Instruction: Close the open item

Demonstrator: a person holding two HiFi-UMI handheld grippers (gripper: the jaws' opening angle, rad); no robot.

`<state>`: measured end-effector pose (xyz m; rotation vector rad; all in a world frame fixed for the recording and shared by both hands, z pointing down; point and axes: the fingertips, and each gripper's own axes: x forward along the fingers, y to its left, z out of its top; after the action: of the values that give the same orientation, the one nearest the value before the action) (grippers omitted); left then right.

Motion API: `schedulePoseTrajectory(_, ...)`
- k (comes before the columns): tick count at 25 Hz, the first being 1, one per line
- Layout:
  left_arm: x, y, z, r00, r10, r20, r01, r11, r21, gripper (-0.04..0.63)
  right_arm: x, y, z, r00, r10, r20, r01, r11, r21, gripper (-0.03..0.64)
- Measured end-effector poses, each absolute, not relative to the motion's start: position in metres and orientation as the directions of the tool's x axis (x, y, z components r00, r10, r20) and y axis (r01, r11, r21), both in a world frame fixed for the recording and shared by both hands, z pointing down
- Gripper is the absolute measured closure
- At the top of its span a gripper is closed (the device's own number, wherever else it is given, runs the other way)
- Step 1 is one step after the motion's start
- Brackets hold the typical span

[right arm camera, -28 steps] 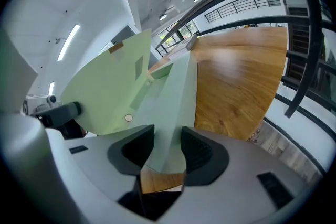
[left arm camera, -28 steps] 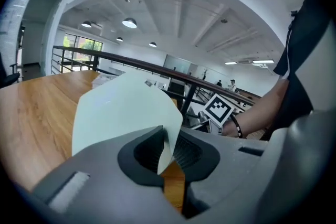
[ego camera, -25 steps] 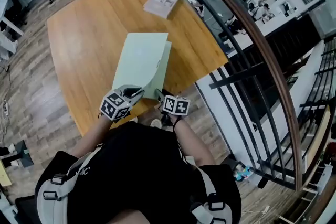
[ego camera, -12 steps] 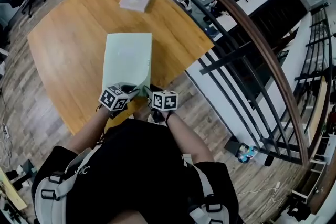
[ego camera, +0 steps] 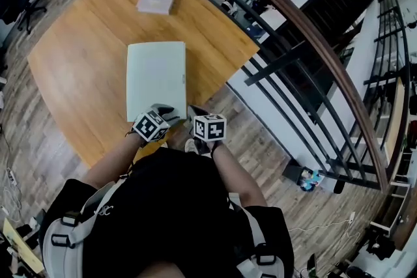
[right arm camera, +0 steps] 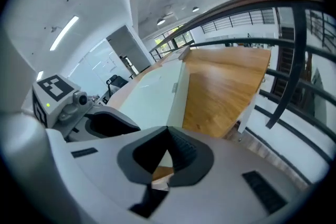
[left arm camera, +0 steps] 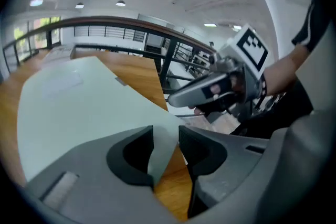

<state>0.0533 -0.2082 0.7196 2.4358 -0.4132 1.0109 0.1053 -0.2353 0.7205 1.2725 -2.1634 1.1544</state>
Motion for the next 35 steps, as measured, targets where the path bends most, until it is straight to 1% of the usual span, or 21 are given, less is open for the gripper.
schedulePoseTrajectory(1, 0.054, -0.208, 0.721, 0.667, -0.11, 0.737, -0.433, -0.862, 0.263, 0.442, 0.11, -0.234, 0.713, -0.509, -0.557, 0.657, -0.858, 0.261, -0.443, 0.614)
schedulePoseTrajectory(2, 0.055, -0.208, 0.721, 0.664, -0.115, 0.739, -0.431, -0.866, 0.253, 0.442, 0.113, -0.233, 0.706, -0.507, -0.571, 0.646, -0.859, 0.269, -0.436, 0.614)
schedulePoseTrajectory(6, 0.052, -0.212, 0.714, 0.692, -0.091, 0.716, -0.442, -0.838, 0.32, 0.442, 0.122, -0.234, 0.683, -0.485, -0.624, 0.613, -0.868, 0.256, -0.425, 0.614)
schedulePoseTrajectory(9, 0.051, -0.214, 0.714, 0.691, -0.099, 0.716, -0.435, -0.848, 0.302, 0.442, 0.128, -0.241, 0.668, -0.459, -0.668, 0.587, -0.879, 0.243, -0.41, 0.614)
schedulePoseTrajectory(12, 0.054, -0.224, 0.71, 0.735, -0.132, 0.665, -0.432, -0.847, 0.31, 0.442, 0.138, -0.253, 0.652, -0.441, -0.715, 0.542, -0.888, 0.258, -0.381, 0.614)
schedulePoseTrajectory(14, 0.053, -0.234, 0.698, 0.773, -0.188, 0.606, -0.462, -0.822, 0.334, 0.442, 0.145, -0.26, 0.636, -0.425, -0.75, 0.508, -0.897, 0.271, -0.349, 0.614)
schedulePoseTrajectory(16, 0.046, -0.245, 0.682, 0.785, -0.279, 0.553, -0.517, -0.786, 0.339, 0.45, 0.152, -0.263, 0.616, -0.397, -0.788, 0.47, -0.911, 0.277, -0.305, 0.614)
schedulePoseTrajectory(19, 0.021, -0.272, 0.65, 0.752, -0.458, 0.474, -0.63, -0.711, 0.312, 0.538, 0.16, -0.276, 0.582, -0.362, -0.845, 0.393, -0.927, 0.286, -0.241, 0.614)
schedulePoseTrajectory(22, -0.012, -0.294, 0.615, 0.687, -0.605, 0.402, -0.719, -0.644, 0.261, 0.586, 0.162, -0.292, 0.551, -0.338, -0.887, 0.315, -0.938, 0.291, -0.187, 0.614)
schedulePoseTrajectory(25, -0.045, -0.306, 0.575, 0.621, -0.717, 0.318, -0.782, -0.593, 0.19, 0.592, 0.16, -0.303, 0.525, -0.319, -0.918, 0.234, -0.946, 0.292, -0.141, 0.614)
schedulePoseTrajectory(29, -0.086, -0.309, 0.515, 0.516, -0.836, 0.185, -0.857, -0.507, 0.096, 0.592, 0.17, -0.305, 0.488, -0.254, -0.963, 0.093, -0.963, 0.243, -0.121, 0.614)
schedulePoseTrajectory(32, -0.12, -0.301, 0.476, 0.433, -0.895, 0.107, -0.902, -0.43, 0.046, 0.592, 0.165, -0.303, 0.462, -0.249, -0.968, 0.008, -0.966, 0.248, -0.079, 0.614)
schedulePoseTrajectory(35, -0.141, -0.289, 0.453, 0.386, -0.92, 0.075, -0.923, -0.385, 0.025, 0.592, 0.154, -0.3, 0.455, -0.285, -0.958, -0.014, -0.957, 0.285, -0.052, 0.614)
